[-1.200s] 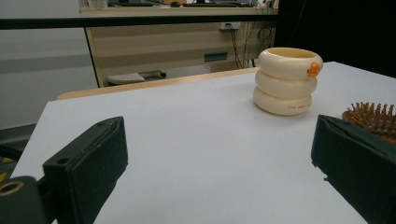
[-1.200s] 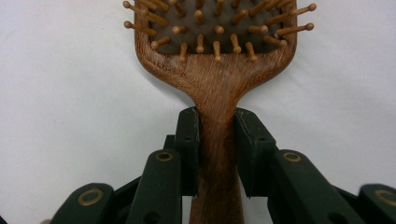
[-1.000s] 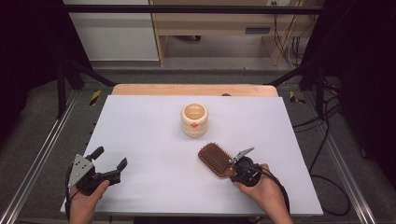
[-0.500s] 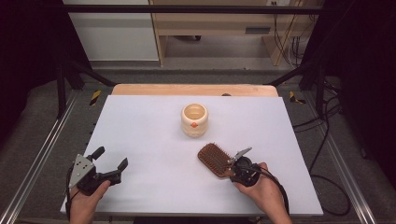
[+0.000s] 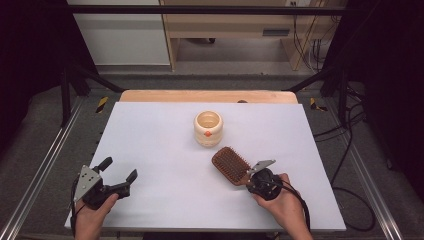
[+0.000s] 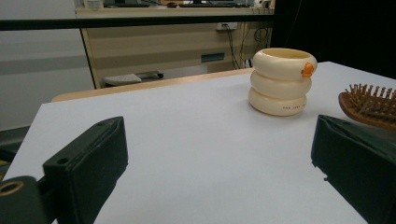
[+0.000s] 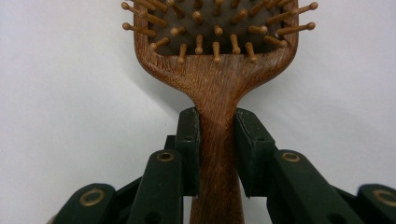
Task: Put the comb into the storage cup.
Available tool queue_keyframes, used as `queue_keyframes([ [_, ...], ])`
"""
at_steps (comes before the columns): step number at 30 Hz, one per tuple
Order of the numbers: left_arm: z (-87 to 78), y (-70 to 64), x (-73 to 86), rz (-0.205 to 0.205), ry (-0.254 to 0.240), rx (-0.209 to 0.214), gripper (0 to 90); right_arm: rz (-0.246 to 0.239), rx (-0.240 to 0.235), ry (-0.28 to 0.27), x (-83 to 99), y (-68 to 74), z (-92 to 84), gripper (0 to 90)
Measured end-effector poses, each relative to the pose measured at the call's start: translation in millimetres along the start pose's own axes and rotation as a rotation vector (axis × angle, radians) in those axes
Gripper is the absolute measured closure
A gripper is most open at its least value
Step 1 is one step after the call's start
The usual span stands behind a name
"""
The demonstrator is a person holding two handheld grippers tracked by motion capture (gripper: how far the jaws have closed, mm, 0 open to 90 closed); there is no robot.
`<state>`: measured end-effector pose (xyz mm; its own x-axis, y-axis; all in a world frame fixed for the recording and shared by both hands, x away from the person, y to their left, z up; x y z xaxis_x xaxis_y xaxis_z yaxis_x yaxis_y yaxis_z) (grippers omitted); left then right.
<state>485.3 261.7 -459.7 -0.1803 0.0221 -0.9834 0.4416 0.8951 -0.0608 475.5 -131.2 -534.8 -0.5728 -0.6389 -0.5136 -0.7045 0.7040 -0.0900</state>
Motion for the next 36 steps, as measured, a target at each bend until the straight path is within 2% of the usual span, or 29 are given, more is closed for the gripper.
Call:
queue_keyframes([
  [5,0.1,-5.9,-2.0,-0.003,-0.006,0.015,3.9,0.021,-0.005,-0.071,-5.9,-2.3,-5.6,72.8],
  [11,-1.1,-19.3,-7.4,-0.017,-0.022,0.046,3.8,0.040,0.002,-0.174,-15.5,-5.7,-13.0,72.8],
  [18,1.2,-46.9,-12.7,-0.032,-0.029,0.111,3.7,0.051,0.014,-0.274,-29.1,-6.0,-21.6,72.8],
  [24,7.6,-71.4,-21.8,-0.072,-0.034,0.174,3.6,0.057,0.019,-0.322,-36.1,-8.2,-25.1,72.8],
  [29,21.3,-92.1,-32.5,-0.092,-0.029,0.221,3.4,0.059,0.009,-0.366,-43.0,-8.9,-27.3,72.8],
  [32,35.1,-104.6,-39.5,-0.082,-0.019,0.244,3.5,0.047,0.006,-0.394,-46.9,-7.4,-28.5,72.8],
  [36,56.8,-119.8,-51.9,-0.117,-0.017,0.275,3.7,0.049,-0.001,-0.419,-51.0,-4.4,-29.9,72.8],
])
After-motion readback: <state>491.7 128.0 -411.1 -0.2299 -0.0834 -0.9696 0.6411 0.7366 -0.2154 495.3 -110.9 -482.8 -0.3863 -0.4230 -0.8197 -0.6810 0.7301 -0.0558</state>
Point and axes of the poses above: each handheld gripper's, and its own axes: z roughly forward along the jaws, x roughly out of its underside, y roughly to its left, the point moved 10 cm from there along z, roughly forward along the jaws, and after that the axes turned 4 degrees about -z, right-handed, at the moved point
